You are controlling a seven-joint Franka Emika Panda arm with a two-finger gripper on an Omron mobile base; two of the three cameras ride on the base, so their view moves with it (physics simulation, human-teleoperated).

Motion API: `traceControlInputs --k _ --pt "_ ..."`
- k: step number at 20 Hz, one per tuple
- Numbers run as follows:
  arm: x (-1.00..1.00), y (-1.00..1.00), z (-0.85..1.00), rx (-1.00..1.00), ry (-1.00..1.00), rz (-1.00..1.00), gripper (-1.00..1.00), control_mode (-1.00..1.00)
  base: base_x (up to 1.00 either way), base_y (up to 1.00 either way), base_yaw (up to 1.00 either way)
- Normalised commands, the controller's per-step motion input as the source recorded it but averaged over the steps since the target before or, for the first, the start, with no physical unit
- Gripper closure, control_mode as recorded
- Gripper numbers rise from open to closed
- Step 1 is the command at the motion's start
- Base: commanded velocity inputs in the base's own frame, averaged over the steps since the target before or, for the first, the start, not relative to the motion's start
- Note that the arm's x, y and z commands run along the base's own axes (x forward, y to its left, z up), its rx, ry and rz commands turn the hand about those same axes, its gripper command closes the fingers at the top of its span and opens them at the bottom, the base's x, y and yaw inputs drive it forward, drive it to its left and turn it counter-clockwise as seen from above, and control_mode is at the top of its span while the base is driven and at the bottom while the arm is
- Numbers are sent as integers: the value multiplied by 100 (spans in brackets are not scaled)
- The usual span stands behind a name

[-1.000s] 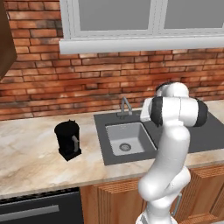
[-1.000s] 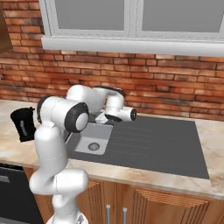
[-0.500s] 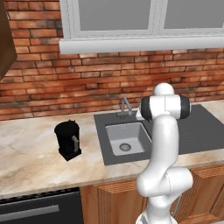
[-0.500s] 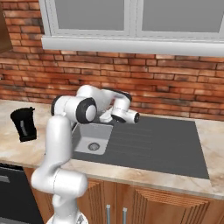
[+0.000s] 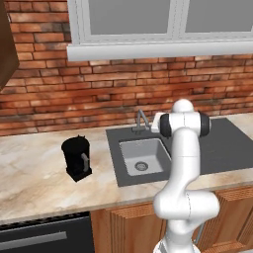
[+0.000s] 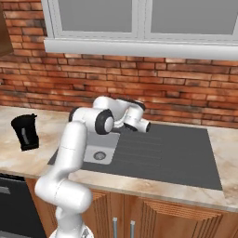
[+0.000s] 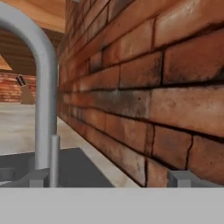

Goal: Turn on the sink faucet and place the jug under the water for a few seconds to fill it up.

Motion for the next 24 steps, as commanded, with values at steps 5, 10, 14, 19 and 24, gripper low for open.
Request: traceControlInputs --k 5,10,14,19,24 --pt "39 16 -14 1 0 0 -100 -100 0 0 0" --pt "37 3 -17 0 0 0 -100 -100 0 0 0" --pt "31 18 -20 0 0 0 -100 -100 0 0 0" --pt "4 49 -4 0 0 0 -100 -100 0 0 0" --pt "0 49 0 -1 0 0 -100 -100 0 0 0"
